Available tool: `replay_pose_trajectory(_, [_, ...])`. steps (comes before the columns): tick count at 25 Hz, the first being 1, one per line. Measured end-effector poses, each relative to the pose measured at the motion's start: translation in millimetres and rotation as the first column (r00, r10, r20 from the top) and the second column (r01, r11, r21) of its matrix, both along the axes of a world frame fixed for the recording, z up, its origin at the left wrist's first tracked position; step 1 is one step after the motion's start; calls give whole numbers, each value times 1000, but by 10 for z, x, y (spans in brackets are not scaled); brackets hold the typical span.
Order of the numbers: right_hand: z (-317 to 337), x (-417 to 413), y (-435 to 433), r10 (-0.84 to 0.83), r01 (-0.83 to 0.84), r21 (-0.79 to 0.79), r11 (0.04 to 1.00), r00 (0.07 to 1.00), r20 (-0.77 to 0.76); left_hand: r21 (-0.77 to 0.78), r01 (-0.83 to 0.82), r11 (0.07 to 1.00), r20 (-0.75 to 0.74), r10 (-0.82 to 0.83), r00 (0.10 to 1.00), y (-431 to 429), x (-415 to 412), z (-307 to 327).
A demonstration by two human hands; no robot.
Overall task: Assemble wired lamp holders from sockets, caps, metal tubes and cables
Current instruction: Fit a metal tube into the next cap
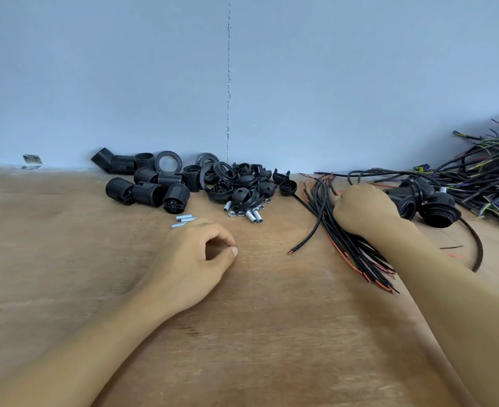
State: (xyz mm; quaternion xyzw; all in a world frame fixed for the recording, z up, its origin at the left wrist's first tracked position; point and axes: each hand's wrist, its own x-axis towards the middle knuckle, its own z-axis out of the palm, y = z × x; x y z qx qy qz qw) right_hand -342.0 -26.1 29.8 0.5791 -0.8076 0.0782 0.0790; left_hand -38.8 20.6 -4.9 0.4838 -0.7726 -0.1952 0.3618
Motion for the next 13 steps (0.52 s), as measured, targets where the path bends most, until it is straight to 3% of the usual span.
replay_pose_trajectory(4, [2,110,-22,59,-46,-50,998,951,302,4,-6,1000,-28,6,1000,-14,-10,-9])
replay_pose_trajectory(13, [-70,447,-10,105,-42,-184,982,932,348,11,-23,1000,-53,24,998,-40,-25,9])
